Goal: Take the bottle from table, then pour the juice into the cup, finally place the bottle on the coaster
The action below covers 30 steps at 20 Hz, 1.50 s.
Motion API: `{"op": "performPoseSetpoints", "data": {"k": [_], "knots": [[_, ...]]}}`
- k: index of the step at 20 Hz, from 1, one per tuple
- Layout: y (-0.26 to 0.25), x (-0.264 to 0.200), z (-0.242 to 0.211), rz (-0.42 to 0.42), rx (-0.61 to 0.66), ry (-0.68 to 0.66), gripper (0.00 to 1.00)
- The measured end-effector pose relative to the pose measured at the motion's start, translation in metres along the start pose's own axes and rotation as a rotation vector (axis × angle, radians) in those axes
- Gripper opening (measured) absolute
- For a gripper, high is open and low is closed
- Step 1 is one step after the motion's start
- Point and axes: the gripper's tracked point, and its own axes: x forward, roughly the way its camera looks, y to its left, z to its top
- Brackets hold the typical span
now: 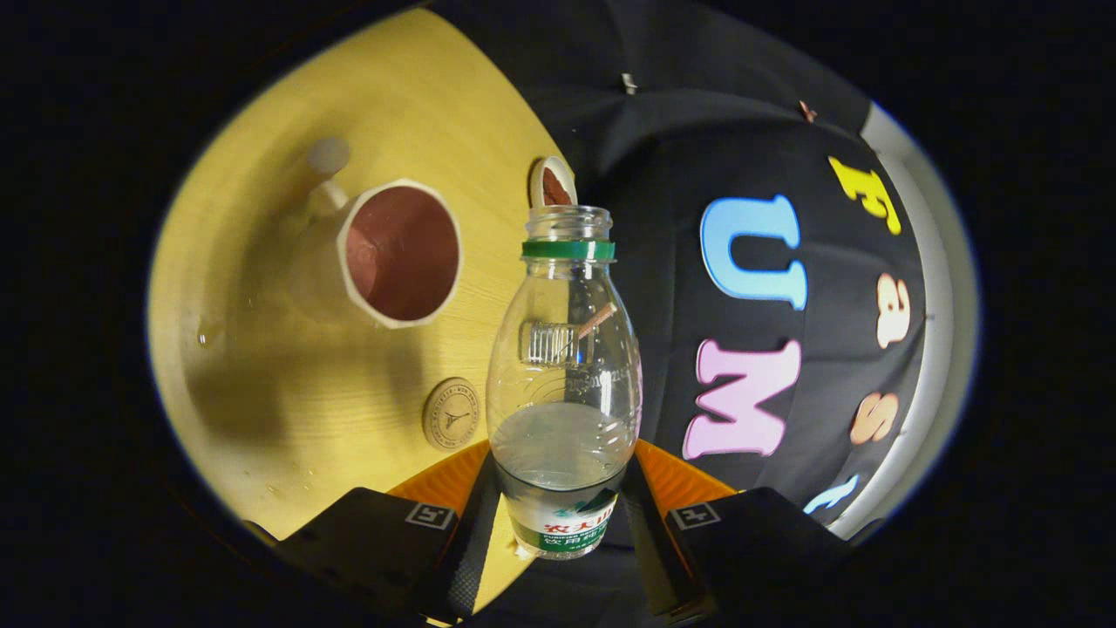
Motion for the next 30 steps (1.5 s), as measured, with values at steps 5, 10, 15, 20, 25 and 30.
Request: {"op": "performPoseSetpoints", "data": {"k": [5, 10, 15, 20, 25, 30], "knots": [[-0.013, -0.005, 0.037, 0.038, 0.400, -0.177, 0.74], [-0.043, -0.026, 0.065, 0.125, 0.743, -0.349, 0.75], [-0.096, -0.010, 0.049, 0.094, 1.030, -0.401, 0.75], [-0.110, 0.027, 0.020, 0.092, 1.208, -0.404, 0.77], [-0.092, 0.068, -0.020, 0.076, 1.356, -0.315, 0.78], [-0.048, 0.095, -0.036, 0.095, 1.350, -0.245, 0.79]]}}
